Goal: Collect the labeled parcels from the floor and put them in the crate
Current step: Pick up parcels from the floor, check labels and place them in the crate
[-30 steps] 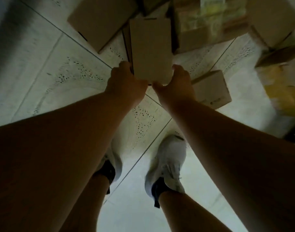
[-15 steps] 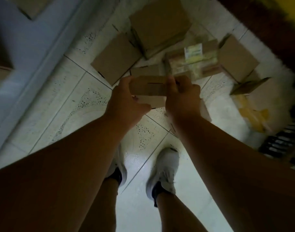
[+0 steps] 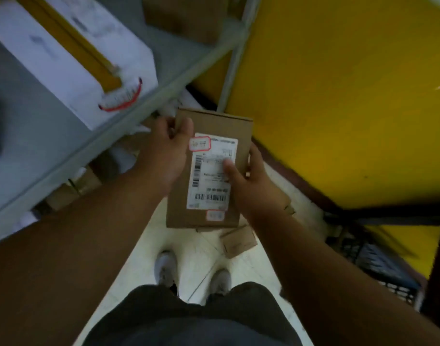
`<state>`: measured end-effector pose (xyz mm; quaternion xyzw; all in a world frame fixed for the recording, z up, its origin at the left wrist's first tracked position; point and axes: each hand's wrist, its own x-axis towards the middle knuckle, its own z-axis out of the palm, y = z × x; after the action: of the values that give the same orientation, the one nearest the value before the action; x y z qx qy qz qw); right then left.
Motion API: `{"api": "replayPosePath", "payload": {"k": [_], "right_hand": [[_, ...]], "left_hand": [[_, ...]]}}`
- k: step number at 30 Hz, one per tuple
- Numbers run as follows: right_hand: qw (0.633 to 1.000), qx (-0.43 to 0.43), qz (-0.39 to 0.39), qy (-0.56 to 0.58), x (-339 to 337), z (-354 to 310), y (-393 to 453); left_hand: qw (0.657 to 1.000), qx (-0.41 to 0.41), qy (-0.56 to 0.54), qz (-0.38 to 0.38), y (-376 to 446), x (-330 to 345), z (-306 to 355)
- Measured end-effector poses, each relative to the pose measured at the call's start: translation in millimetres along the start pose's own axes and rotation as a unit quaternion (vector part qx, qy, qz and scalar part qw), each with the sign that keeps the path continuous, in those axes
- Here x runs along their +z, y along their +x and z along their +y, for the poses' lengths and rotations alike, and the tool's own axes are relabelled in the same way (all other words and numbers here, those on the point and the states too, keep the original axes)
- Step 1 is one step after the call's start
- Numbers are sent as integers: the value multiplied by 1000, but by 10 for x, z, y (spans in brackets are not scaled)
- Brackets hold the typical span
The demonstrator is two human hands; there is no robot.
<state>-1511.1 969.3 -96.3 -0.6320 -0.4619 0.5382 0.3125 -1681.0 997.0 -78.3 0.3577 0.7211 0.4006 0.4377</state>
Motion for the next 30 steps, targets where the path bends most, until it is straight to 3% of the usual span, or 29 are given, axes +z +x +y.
{"api": "replayPosePath", "payload": {"k": [2, 7, 11, 18, 25, 30], "right_hand": [[999, -36, -2, 24, 52, -289, -227], [973, -209, 86, 53, 81, -1255, -436], [941, -326, 73, 58, 20, -2010, -570], [906, -422, -20, 39, 83, -2335, -963], [881, -421, -215, 8, -14, -1711, -1508], [845, -417, -333, 19, 75, -1428, -2244]], "left_hand": [[999, 5, -39, 12, -173, -185, 325], [995, 83, -49, 8, -597, -585, 964], [979, 168, -76, 82, -947, -856, 1466], [941, 207, -79, 257, -1658, -1149, 1633], [898, 88, -129, 411, -2799, -754, 1039], [858, 51, -150, 489, -3719, -795, 713]]}}
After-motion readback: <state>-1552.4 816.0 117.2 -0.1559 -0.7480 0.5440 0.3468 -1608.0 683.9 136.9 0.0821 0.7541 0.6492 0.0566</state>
